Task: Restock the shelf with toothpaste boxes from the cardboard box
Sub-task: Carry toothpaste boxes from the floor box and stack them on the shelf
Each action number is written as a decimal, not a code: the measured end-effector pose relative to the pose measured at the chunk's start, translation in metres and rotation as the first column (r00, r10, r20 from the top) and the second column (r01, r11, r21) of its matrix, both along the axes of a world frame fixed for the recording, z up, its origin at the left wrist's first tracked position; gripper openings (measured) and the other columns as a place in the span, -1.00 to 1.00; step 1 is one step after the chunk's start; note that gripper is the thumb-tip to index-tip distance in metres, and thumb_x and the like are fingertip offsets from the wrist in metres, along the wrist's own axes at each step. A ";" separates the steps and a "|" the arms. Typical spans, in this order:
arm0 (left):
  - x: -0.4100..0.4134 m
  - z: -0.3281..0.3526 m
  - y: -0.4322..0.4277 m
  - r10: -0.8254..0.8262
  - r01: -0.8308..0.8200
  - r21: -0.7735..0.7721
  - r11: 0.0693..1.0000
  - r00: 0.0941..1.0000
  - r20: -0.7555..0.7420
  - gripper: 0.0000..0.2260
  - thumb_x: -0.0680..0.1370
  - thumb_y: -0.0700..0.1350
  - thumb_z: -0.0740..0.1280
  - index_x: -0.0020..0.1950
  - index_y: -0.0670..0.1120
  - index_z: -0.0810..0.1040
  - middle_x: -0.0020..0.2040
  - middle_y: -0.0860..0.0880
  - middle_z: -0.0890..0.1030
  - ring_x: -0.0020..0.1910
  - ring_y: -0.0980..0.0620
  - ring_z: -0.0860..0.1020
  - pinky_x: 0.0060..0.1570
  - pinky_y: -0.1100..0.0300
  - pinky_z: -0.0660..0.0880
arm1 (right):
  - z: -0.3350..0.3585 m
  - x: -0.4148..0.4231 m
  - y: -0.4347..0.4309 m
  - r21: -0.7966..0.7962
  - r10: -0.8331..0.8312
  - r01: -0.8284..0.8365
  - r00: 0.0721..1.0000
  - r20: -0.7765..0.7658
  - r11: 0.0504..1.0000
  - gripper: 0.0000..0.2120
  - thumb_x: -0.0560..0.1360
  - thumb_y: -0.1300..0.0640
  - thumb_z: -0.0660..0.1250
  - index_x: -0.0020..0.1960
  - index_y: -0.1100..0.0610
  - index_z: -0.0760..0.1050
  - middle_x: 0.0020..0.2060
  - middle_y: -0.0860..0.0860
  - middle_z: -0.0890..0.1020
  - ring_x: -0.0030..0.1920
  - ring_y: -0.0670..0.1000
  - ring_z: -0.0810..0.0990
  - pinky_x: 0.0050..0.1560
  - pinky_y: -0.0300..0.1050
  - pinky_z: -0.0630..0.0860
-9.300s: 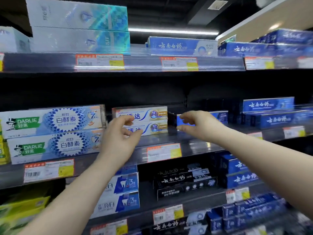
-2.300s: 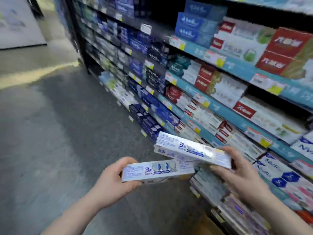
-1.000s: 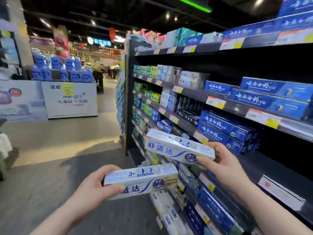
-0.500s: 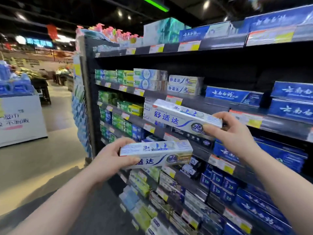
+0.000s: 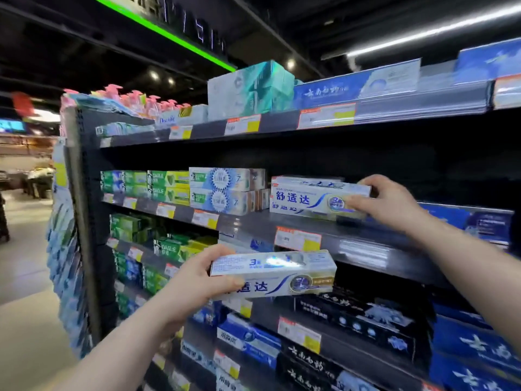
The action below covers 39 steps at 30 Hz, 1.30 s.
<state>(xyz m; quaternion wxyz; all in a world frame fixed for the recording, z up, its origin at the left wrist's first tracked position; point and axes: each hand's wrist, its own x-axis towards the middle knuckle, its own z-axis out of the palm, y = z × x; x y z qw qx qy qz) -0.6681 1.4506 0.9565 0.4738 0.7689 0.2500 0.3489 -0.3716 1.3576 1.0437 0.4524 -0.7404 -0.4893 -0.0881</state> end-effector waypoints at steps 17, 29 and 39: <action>0.041 0.019 0.152 -0.324 0.326 0.005 0.945 0.940 0.110 -0.71 0.43 -0.37 0.36 -0.03 0.01 0.47 -0.42 0.47 0.55 -0.37 0.55 0.50 -0.42 0.62 0.37 | -0.008 -0.011 0.081 -0.246 -0.336 0.339 0.940 0.053 0.908 -0.53 0.29 -0.09 0.49 0.06 0.10 0.41 -0.06 0.03 0.51 -0.06 0.05 0.47 -0.07 -0.13 0.38; 0.064 0.048 0.182 -0.490 0.481 0.095 0.871 0.865 0.107 -0.73 0.41 -0.32 0.41 0.01 0.00 0.55 -0.22 0.23 0.69 -0.24 0.25 0.64 -0.29 0.45 0.52 | -0.005 -0.019 0.089 -0.251 -0.495 0.489 0.868 0.044 0.835 -0.62 0.36 -0.05 0.41 0.05 0.14 0.42 -0.06 0.07 0.58 -0.08 0.08 0.53 -0.09 -0.07 0.46; 0.118 0.080 0.176 -0.470 0.461 0.131 0.878 0.881 0.052 -0.72 0.45 -0.24 0.39 0.13 -0.02 0.49 -0.10 0.03 0.62 -0.26 0.18 0.60 -0.39 0.51 0.41 | 0.004 -0.001 0.044 -0.129 -0.541 0.539 0.841 0.020 0.833 -0.74 0.40 -0.07 0.37 -0.05 0.07 0.43 -0.12 0.07 0.63 -0.07 0.09 0.60 -0.15 -0.15 0.41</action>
